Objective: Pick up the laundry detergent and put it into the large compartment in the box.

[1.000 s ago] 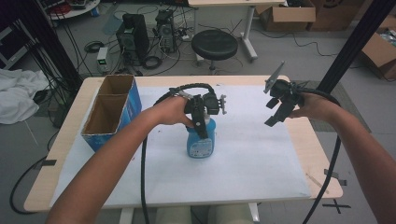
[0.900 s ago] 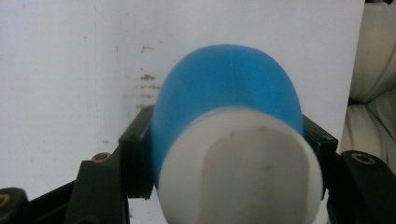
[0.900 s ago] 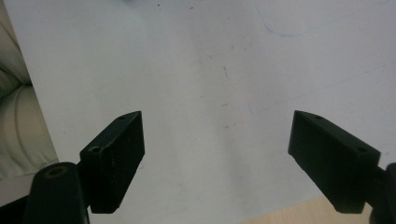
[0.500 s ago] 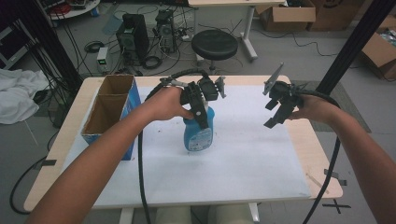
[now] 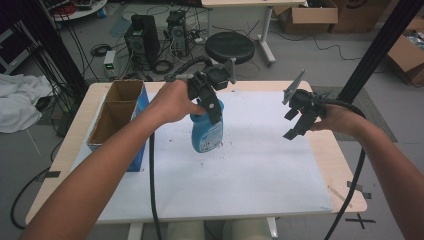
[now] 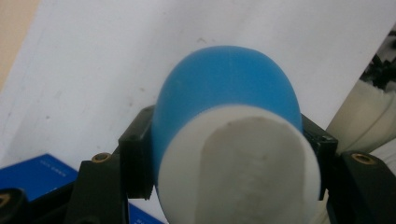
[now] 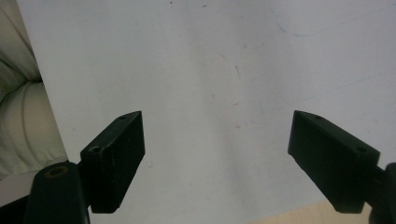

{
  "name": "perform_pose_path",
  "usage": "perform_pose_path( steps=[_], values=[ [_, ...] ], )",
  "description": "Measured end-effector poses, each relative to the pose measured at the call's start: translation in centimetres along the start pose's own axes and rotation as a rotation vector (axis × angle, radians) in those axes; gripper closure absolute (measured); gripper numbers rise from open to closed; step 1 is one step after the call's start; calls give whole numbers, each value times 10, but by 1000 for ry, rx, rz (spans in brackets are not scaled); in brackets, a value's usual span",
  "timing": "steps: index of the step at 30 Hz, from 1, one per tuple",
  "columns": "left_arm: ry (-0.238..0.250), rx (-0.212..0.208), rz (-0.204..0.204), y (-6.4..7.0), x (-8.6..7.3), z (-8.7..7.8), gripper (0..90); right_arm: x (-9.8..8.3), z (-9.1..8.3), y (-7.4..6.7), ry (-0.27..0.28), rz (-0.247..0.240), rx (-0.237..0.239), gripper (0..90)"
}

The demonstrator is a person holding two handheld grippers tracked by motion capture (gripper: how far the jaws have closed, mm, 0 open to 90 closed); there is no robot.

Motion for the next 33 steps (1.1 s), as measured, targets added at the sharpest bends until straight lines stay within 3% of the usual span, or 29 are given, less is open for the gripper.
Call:
perform_pose_path(
  steps=[1,4,5,8,17,20,25,28,32,33],
  values=[
    [0,0,0,0,0,0,380,0,0,0,0,0,0,185],
    [10,10,-79,-8,-1,-11,380,-1,-1,-1,2,4,-2,186],
    [10,10,-79,-8,-1,-11,380,-1,-1,-1,2,4,-2,186],
    [20,27,-154,-17,-1,-19,380,0,-1,-2,3,3,-2,186],
    [2,39,-226,-33,-5,-30,380,0,-2,-5,-3,-1,-1,185],
    [-11,63,-278,-40,-6,-38,381,1,-2,-5,-2,-10,-3,185],
    [-5,88,-321,-48,-7,-49,381,2,-1,-5,-3,-12,-3,185],
    [19,99,-386,-55,-9,-60,381,2,-2,-7,-2,-15,-3,186],
    [30,107,-410,-61,-11,-67,381,2,-2,-6,-1,-18,-3,186],
    [33,111,-446,-65,-14,-70,381,3,-2,-6,1,-19,-3,186]
  ],
)
Point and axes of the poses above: each handheld gripper's, and its own axes: z roughly forward along the jaws, x roughly out of its top, y roughly to its right, the point moved 5 cm from there along z, roughly forward along the jaws
